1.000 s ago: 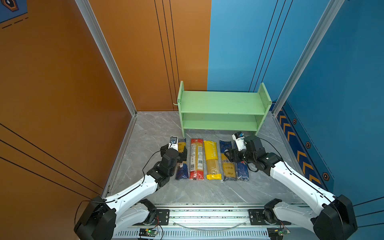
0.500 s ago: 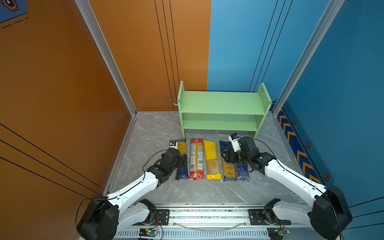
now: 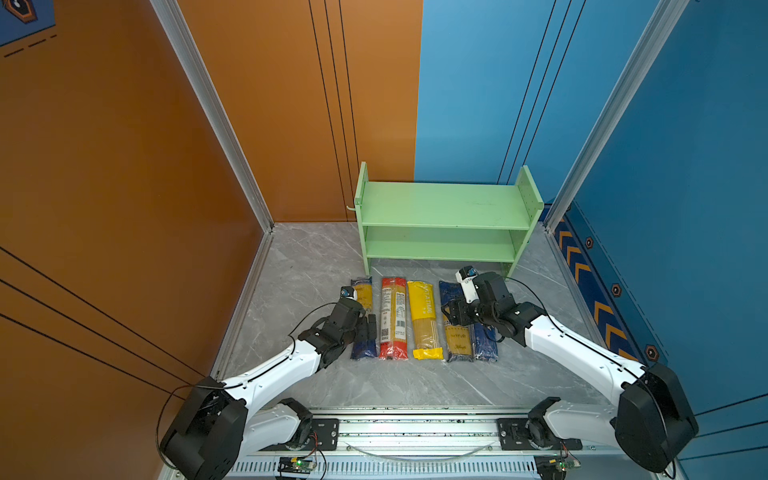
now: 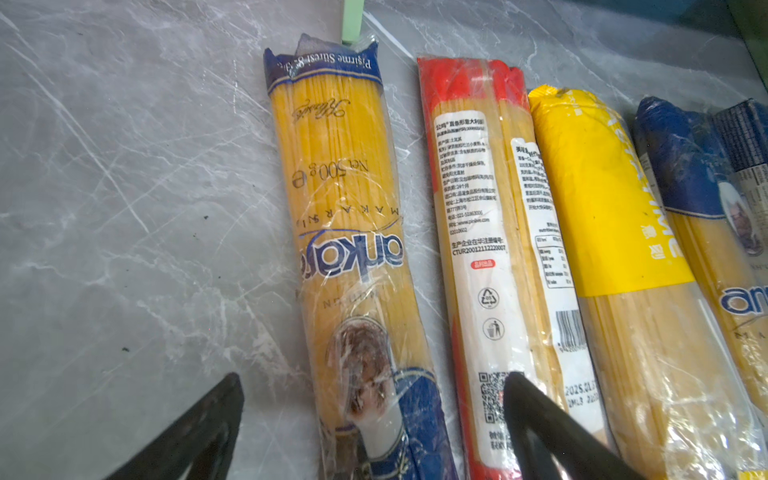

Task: Place and organize the pasta boxes and bags onto the shelf
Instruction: 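Lower left gripper over yellow-blue Ankara bag while right gripper lowers over blue Ankara bag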

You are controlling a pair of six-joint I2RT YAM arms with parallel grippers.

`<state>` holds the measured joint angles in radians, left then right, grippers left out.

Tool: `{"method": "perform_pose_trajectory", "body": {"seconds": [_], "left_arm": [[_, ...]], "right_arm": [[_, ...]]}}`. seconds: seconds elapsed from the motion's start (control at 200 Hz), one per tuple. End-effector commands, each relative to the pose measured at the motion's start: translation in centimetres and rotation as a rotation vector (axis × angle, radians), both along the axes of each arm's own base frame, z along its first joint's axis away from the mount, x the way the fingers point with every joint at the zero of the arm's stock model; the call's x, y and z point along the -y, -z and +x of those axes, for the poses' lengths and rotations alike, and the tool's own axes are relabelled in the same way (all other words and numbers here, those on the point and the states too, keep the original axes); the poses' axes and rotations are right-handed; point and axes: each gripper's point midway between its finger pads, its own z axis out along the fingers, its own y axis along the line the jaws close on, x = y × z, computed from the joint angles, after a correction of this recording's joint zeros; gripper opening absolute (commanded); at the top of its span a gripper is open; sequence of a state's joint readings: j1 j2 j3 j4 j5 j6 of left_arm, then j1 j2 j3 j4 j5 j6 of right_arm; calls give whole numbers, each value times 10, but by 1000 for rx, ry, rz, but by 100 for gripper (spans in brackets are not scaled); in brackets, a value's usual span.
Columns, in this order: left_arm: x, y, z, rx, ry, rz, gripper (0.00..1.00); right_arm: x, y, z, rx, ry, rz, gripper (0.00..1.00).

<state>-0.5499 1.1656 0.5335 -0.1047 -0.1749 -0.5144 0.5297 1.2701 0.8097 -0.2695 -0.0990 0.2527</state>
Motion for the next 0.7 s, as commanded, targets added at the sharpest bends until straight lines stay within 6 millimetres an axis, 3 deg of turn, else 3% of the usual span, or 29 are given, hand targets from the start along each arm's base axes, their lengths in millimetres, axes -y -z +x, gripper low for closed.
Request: {"method": "perform_pose_trajectory", "body": {"seconds": [0.0, 0.696], "left_arm": [[2, 3, -3, -46, -6, -17, 98], [0, 21, -11, -124, -35, -15, 98]], "right_arm": [[2, 1, 4, -5, 30, -20, 79], [-1, 11, 5, -24, 28, -32, 80]]}}
